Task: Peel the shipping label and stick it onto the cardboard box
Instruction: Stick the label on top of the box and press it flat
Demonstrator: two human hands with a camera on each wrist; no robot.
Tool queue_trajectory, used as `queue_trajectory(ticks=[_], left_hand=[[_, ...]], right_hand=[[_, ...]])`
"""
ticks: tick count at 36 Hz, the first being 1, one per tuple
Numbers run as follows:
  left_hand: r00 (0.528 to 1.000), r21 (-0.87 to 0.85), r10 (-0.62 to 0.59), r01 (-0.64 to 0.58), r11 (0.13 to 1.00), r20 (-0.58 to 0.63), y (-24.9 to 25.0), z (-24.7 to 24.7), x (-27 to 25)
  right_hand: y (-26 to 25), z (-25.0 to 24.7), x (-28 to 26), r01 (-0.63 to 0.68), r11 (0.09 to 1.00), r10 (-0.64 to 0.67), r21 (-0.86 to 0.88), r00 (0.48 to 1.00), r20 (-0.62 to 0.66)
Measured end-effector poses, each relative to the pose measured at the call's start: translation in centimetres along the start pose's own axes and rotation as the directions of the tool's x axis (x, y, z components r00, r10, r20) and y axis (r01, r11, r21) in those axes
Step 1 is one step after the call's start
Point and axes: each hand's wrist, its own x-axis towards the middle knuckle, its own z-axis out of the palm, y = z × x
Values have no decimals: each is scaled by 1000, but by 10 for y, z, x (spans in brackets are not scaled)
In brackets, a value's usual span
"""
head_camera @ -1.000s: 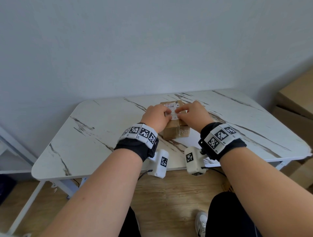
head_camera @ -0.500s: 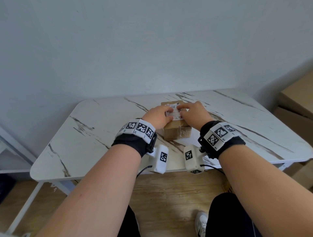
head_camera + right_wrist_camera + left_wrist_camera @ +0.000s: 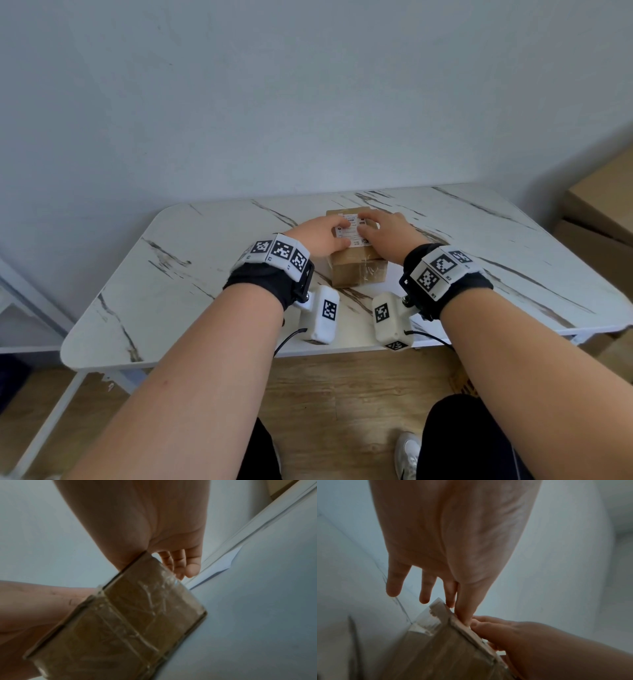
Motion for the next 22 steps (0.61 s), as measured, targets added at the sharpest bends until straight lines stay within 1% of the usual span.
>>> queue_trajectory(ticks=[4,7,11,15,18,22], left_hand=[[999,-45,-27,28,999,33,-4,-1,0],[999,-82,-39,41,996,28,-5,2,1],[999,-123,-30,31,992,11,-4,5,4],[1000,-119,-22,23,993,13,-8,7,8],[999,-110,-21,24,994,28,-11,10,9],[999,-140,5,1,990,45,-12,15,12]], right_hand=[[2,2,3,5,1000,-5,-6,1000,16],[3,2,3,7,1000,-7,-3,1000,23],[6,4,4,14,1000,-14,22,1000,17],[5,2,2,24,1000,-24,8,999,29],[5,2,1,23,1000,-23,-16,999,36],[7,4,2,20,1000,-20,-16,999,47]])
